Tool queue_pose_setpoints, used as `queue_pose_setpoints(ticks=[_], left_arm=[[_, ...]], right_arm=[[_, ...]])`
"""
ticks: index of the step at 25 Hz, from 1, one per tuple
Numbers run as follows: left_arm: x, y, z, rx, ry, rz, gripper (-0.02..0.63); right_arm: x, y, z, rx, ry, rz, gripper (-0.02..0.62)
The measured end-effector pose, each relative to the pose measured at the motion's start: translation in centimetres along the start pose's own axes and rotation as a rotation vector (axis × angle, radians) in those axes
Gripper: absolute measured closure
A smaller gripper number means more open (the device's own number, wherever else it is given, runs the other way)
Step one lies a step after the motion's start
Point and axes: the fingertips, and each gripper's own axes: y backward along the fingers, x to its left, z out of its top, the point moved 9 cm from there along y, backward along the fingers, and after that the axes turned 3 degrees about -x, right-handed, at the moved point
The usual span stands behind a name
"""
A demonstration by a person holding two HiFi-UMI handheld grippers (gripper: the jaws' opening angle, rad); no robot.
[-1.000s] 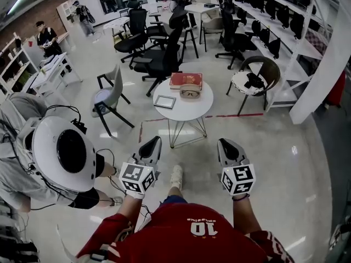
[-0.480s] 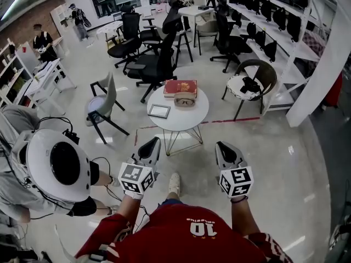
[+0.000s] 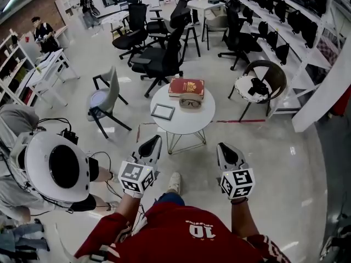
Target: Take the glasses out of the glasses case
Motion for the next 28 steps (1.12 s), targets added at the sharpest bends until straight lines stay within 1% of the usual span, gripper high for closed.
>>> queue_pose_setpoints(ticks=[3, 6, 10, 19, 24, 28], left_arm=[[0.8, -0.8, 0.2, 0.006, 0.012, 0.009, 0.588], [1.9, -2.4, 1.0, 0.016, 0.023, 0.013, 0.588], [4.2, -4.7, 1.9, 0.022, 0.027, 0.007, 0.588], [11.0, -11.4, 3.3, -0.001, 0.049, -0.034, 0.588], [14.7, -15.3, 2.7, -0.016, 0.062, -0.066, 0.588], [17.6, -17.8, 2.4, -0.018, 0.069, -0.086, 0.588]], right_arm=[[-0.2, -1.4, 0.3, 0.010, -0.004, 0.024, 0.568], [-0.8, -3.3, 1.5, 0.011, -0.006, 0.047, 0.568], [-1.2, -6.2, 3.2, 0.007, 0.006, 0.056, 0.568], [-2.0, -14.3, 6.3, 0.017, 0.042, 0.030, 0.568], [-2.6, -19.0, 6.7, 0.023, 0.052, 0.000, 0.568], [-2.8, -22.6, 7.2, 0.026, 0.067, -0.007, 0.568]])
